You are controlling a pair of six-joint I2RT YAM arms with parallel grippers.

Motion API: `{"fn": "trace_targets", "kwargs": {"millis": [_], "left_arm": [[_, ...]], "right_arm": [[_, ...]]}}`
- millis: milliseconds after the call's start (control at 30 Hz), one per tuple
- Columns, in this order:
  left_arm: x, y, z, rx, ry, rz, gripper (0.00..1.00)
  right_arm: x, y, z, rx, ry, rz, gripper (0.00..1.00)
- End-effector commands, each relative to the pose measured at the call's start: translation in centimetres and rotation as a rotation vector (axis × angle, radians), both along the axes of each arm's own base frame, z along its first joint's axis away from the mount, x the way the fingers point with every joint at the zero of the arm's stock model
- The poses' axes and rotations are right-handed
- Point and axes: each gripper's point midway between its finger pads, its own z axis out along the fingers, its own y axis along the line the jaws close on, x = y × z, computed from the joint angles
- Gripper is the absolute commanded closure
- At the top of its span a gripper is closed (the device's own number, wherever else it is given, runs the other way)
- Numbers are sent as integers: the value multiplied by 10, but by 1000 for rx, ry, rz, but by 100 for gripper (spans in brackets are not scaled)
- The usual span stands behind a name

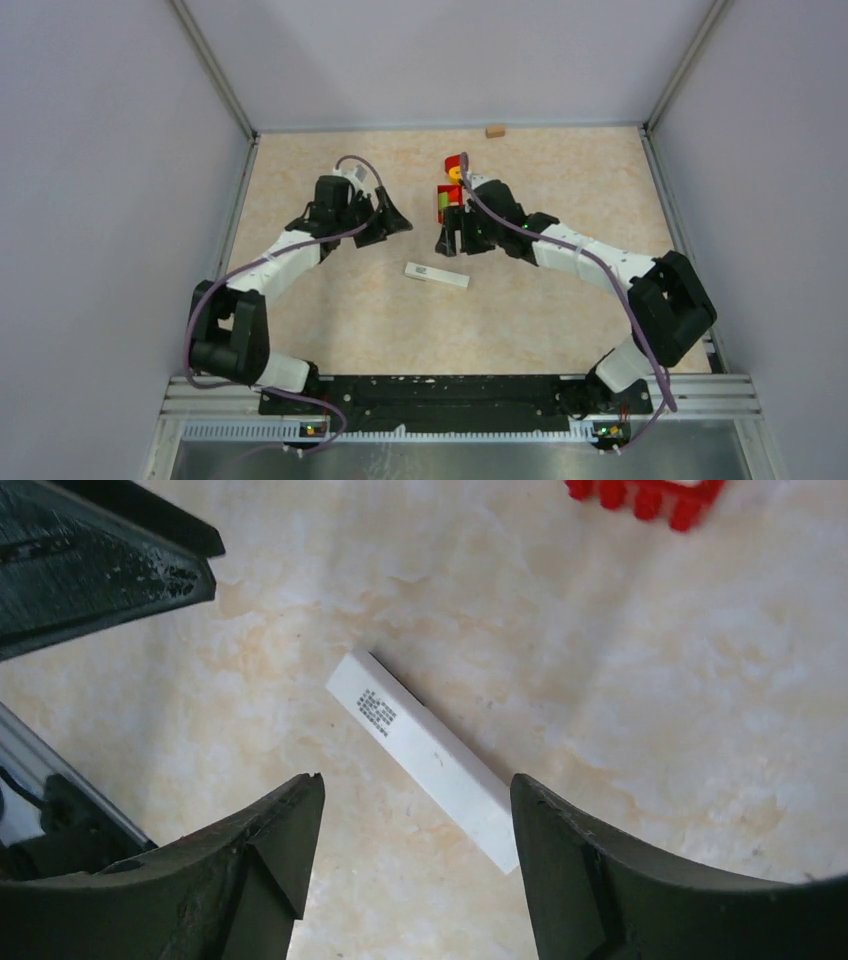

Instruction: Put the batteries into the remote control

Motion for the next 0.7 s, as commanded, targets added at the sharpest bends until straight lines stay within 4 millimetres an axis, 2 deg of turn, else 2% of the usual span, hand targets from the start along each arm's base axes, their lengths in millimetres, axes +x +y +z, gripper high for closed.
{"fn": "trace_targets", "kwargs": {"millis": [0, 33, 100, 200, 300, 467, 533, 667], "left_arm": [[8, 37, 31, 99, -57, 164, 11], [7, 48, 32, 126, -53, 215, 2], [5, 70, 34, 177, -46, 306, 1], [-3, 90, 39, 211, -47, 373, 1], [-10, 102, 43, 217, -57, 408, 1], [-14, 112, 49, 211, -81, 431, 1], [-14, 113, 50, 210, -81, 429, 1], [-13, 110, 52, 194, -78, 422, 1]], "right_arm": [[-7, 19, -11, -140, -85, 363, 29], [-8, 19, -19, -195, -91, 406, 29], [-8, 19, -34, -325, -122, 474, 29], [-10, 22, -54, -478, -152, 569, 28], [-10, 27, -64, -523, -145, 615, 28], [-11, 31, -71, -530, -151, 649, 29], [-10, 30, -75, -555, -147, 647, 34], [-7, 23, -83, -606, -137, 634, 53]]}}
